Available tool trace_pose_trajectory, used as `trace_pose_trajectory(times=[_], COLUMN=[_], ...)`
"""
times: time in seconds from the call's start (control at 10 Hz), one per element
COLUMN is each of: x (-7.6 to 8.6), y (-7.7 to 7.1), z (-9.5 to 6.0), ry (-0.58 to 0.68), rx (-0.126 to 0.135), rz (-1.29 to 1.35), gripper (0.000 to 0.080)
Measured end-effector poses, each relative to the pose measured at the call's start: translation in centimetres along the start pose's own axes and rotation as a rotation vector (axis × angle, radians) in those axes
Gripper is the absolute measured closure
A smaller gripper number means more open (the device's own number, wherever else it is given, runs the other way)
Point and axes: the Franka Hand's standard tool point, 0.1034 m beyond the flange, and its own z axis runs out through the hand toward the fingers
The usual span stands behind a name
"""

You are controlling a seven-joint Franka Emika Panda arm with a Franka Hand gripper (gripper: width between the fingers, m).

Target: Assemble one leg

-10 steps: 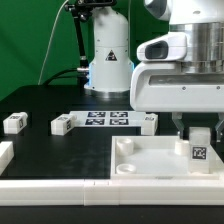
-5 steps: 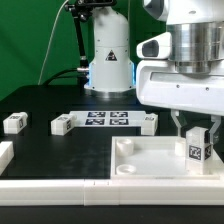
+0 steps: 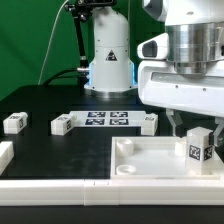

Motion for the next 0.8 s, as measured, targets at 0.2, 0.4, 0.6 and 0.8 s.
trace_pose_trajectory(times=[0.2,0.4,0.6,0.8], x=[-0.6,-1.1,-1.3,-1.4], y=[0.1,-0.3,-0.4,-0.4], z=[0.1,0.1,0.2,0.3], ry=[-0.023,-0.028,-0.033,-0.034], rx=[-0.024,-0.021,-0.016,-0.019], rz=[-0.258,-0.449,-0.714,-0.938], gripper=[0.0158,0.0151,0.0151,0.0151])
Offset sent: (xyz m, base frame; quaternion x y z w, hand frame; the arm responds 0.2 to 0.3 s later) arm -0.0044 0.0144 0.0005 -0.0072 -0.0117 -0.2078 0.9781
